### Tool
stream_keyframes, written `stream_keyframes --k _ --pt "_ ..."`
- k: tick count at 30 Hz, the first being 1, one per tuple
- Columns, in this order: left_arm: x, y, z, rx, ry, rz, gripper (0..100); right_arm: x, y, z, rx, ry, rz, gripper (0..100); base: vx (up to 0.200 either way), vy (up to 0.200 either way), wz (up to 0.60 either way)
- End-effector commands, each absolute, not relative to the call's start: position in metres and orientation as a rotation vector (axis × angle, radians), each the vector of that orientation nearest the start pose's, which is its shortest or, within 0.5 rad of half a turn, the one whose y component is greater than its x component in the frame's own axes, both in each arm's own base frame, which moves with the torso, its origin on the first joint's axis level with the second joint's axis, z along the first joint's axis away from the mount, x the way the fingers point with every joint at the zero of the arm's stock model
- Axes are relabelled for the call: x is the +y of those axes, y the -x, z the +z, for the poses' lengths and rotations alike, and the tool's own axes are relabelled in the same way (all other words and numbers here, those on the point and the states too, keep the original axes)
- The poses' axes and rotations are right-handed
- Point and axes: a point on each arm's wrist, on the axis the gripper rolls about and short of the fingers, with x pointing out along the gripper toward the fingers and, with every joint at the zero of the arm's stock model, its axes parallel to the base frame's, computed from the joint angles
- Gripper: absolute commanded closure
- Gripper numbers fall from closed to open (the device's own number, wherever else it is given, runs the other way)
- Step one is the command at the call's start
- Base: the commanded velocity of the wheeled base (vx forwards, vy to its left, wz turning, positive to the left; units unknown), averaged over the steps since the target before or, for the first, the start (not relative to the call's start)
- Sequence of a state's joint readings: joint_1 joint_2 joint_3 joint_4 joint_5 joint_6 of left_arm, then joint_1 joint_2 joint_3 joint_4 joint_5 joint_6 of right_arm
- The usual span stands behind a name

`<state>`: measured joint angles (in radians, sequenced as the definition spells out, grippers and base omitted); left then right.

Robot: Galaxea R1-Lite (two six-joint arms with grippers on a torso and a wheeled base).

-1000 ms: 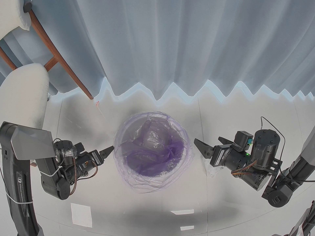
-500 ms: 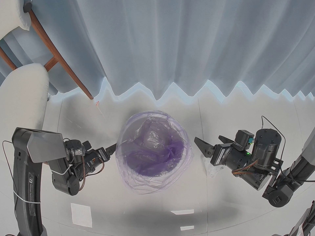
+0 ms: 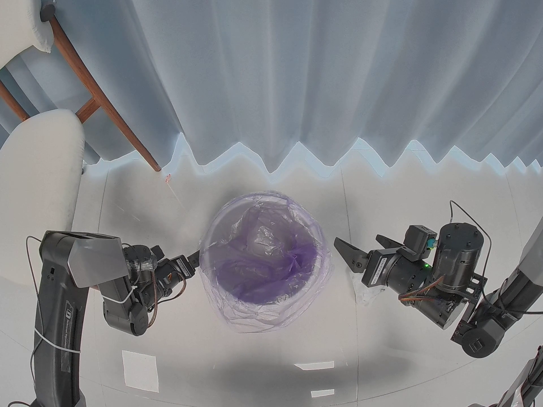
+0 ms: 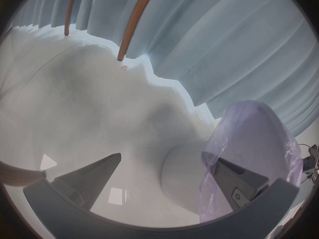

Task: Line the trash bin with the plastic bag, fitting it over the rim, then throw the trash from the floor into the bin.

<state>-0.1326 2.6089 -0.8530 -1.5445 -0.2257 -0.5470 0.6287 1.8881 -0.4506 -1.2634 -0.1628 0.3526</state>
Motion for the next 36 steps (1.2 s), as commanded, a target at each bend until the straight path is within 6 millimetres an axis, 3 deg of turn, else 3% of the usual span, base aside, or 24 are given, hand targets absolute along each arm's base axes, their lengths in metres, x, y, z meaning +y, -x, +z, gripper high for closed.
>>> stream_keyframes --k 1,9,36 --pt "-0.056 -0.402 -0.076 0.321 0.553 -0.263 0 0.169 -0.239 0.102 0.25 -0.275 0.429 0 0.0 0.0 0.0" --pt "-0.055 -0.404 -0.087 0.33 0.553 -0.257 0 0.17 -0.24 0.097 0.264 -0.268 0.426 0 0.0 0.0 0.0" --pt "-0.055 -0.403 -0.087 0.343 0.665 -0.214 0 0.17 -0.24 0.094 0.27 -0.272 0.423 0 0.0 0.0 0.0"
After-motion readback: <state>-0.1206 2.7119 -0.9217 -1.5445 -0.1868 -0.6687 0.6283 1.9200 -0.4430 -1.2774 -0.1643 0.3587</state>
